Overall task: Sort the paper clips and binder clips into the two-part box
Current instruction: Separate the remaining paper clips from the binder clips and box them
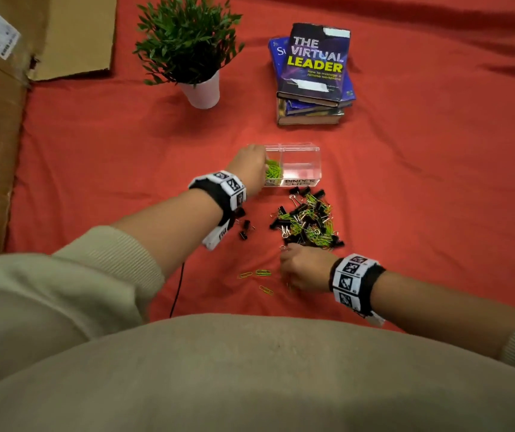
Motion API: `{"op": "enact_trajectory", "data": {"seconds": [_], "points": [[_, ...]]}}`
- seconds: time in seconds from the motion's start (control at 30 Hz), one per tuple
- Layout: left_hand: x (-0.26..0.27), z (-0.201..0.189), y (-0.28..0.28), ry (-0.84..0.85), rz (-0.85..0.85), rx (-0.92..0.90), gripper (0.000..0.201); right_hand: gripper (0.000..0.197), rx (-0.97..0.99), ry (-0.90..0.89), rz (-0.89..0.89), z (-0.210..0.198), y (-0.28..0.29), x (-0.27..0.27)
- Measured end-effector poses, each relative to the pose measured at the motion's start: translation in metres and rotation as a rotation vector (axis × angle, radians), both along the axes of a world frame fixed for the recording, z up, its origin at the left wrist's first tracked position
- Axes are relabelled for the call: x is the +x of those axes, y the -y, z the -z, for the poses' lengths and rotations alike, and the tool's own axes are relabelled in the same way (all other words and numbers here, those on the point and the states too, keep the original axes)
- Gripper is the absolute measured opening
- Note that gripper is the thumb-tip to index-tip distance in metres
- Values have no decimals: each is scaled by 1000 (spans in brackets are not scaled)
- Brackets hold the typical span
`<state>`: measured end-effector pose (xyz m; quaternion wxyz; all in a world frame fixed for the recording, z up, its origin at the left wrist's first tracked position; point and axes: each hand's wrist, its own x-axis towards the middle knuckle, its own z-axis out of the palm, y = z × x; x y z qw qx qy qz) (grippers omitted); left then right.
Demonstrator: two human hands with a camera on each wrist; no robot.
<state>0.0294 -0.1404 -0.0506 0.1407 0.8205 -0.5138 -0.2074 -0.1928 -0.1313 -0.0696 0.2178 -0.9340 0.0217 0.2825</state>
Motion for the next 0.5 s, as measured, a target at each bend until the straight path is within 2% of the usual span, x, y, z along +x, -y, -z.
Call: {"op": "enact_trajectory", "data": {"seconds": [0.17,0.27,0.37,0.43,0.5], "points": [[-1,17,19,106,50,163,26,13,-30,158,-8,12,-2,-22],[-11,15,1,97,49,91,35,12,-57,147,-24,17,-4,-27],[-29,6,-31,53,56,-49,23,14,-141,150,-46,20,-10,-29],[-42,6,-59,-24,128,-2,14,21,-193,148,-53,21,-14,-27],[-56,13,-89,-79,188,125,13,24,-186,94,-37,18,-16,-22]]}}
